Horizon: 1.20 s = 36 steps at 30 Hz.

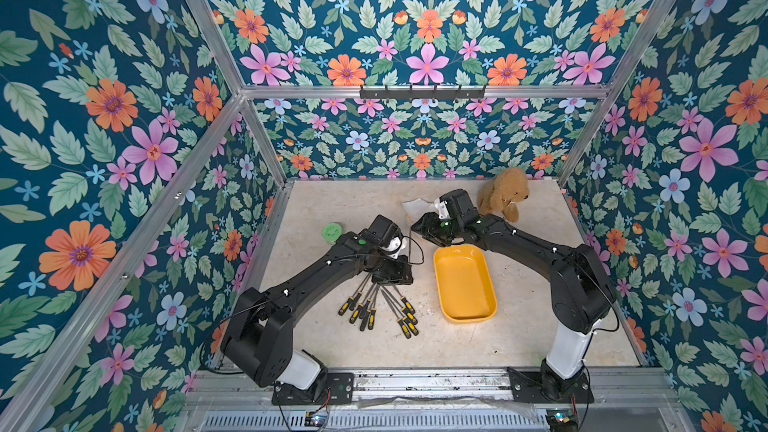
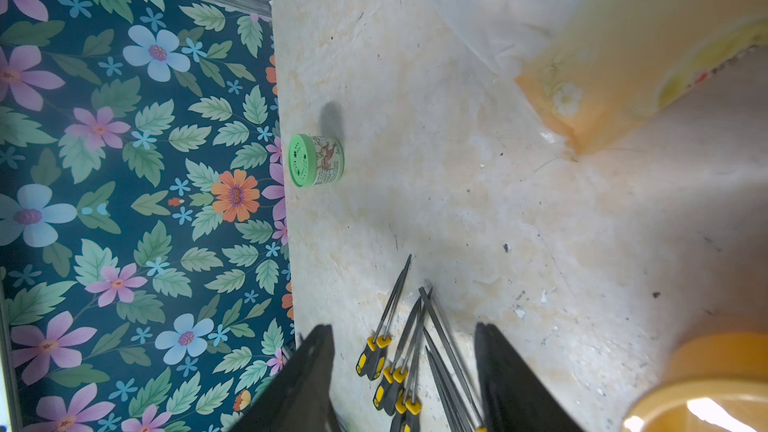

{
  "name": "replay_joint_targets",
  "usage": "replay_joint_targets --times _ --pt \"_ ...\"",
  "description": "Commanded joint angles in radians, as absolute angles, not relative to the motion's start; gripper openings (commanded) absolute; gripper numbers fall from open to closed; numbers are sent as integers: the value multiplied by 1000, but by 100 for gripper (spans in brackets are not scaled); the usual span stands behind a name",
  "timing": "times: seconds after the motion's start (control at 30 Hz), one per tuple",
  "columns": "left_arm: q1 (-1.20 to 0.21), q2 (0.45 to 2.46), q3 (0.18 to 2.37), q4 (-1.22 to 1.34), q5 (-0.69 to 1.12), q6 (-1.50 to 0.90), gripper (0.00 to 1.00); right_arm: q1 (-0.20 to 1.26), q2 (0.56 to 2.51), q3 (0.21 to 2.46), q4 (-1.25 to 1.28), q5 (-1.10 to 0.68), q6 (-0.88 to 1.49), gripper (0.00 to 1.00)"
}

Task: Put the file tool into the storage box
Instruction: Place the file tool in the storage box.

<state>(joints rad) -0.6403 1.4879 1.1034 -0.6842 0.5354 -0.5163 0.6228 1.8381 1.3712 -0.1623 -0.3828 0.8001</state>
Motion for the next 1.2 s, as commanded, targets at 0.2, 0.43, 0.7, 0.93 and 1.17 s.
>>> replay_joint_targets --times 0.2,0.43,0.7,0.93,1.17 --pt "-641 1522 1116 -682 525 -514 2 628 1794 1337 -181 -386 758 60" --pt "-641 1529 1114 -678 531 -513 2 647 1824 1340 -160 -409 762 53" --pt "-646 1540 1119 -679 555 -503 2 646 1936 1487 -282 -393 701 5" --pt "-634 1523 1169 -693 513 -527 69 615 1812 1482 -605 -212 522 0" --pt "-614 1489 1207 -730 380 -579 100 503 1715 1456 -931 91 374 0"
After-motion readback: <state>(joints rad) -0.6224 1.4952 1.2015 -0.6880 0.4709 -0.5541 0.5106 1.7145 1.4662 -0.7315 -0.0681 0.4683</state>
